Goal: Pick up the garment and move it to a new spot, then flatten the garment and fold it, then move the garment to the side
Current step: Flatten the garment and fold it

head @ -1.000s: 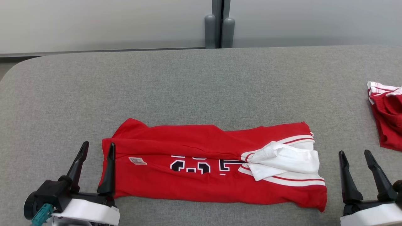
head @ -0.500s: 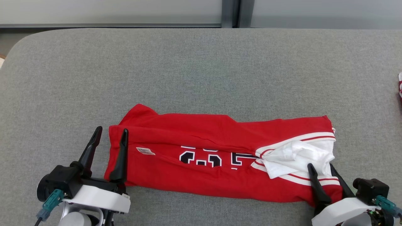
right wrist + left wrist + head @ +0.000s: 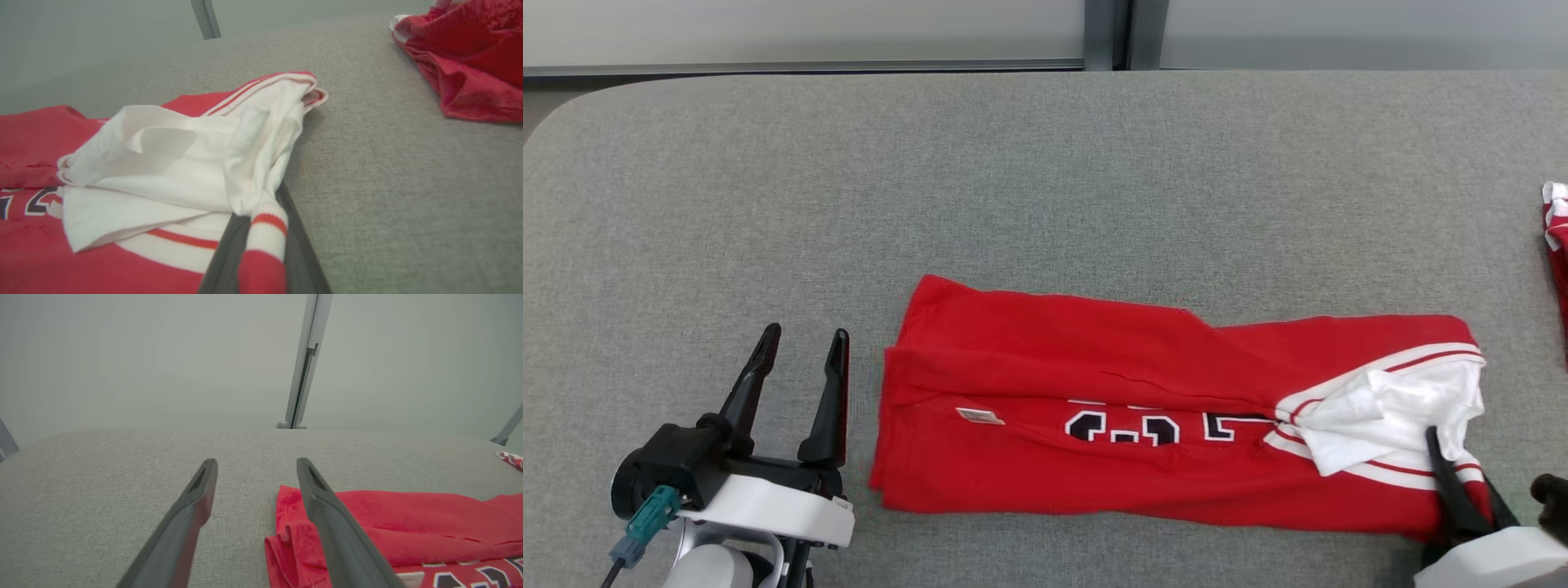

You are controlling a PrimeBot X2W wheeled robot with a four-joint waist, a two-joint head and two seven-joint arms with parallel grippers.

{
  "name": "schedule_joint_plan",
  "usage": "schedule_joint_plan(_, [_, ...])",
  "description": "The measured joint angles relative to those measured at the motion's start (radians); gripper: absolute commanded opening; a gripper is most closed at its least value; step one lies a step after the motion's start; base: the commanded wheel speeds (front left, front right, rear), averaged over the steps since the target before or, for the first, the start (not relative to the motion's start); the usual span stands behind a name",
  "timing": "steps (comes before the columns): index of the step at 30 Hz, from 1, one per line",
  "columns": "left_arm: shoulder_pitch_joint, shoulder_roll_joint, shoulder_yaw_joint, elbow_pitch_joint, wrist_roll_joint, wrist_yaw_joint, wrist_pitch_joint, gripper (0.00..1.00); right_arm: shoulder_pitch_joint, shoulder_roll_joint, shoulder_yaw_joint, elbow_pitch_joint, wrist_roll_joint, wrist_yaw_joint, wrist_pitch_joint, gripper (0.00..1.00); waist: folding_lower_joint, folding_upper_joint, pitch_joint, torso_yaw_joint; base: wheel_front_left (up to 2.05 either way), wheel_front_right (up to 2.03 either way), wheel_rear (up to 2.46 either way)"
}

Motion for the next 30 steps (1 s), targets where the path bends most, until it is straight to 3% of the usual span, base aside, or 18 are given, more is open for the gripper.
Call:
schedule_joint_plan(5, [-0.001,-0.006,0.013,-0.008,0.003,-0.004,0.000,1.00,0.019,-0.055,-0.042,-0.062,-0.018,0.000,0.020,0.00,0.0000,0.0000,-0.007,-0.009,0.00,0.00,0.00])
schedule_joint_plan(9, [-0.001,-0.014,0.021,-0.010,0.008,-0.008,0.000,1.00,0.014,-0.085,-0.024,-0.181,-0.056,0.000,0.051,0.00,0.0000,0.0000,-0.015,-0.015,0.00,0.00,0.00])
schedule_joint_plan(14, [0.000,-0.022,0.020,0.006,0.011,-0.014,0.000,1.00,-0.032,-0.073,0.079,-0.374,-0.126,-0.001,0.158,0.00,0.0000,0.0000,-0.036,-0.016,0.00,0.00,0.00])
schedule_joint_plan(18, [-0.004,-0.034,0.014,0.012,0.012,-0.024,-0.001,1.00,-0.076,-0.020,0.217,-0.430,-0.116,-0.001,0.216,0.00,0.0000,0.0000,-0.048,0.005,0.00,0.00,0.00])
schedule_joint_plan(23, [-0.022,-0.051,0.012,0.016,0.020,-0.032,-0.002,1.00,-0.170,0.057,0.381,-0.346,-0.051,-0.002,0.223,0.00,0.0000,0.0000,-0.052,0.048,0.00,0.00,0.00])
schedule_joint_plan(30, [-0.033,-0.070,0.012,0.033,0.029,-0.048,-0.002,1.00,-0.274,0.159,0.519,-0.102,0.047,-0.001,0.166,0.00,0.0000,0.0000,-0.042,0.112,0.00,0.00,0.00])
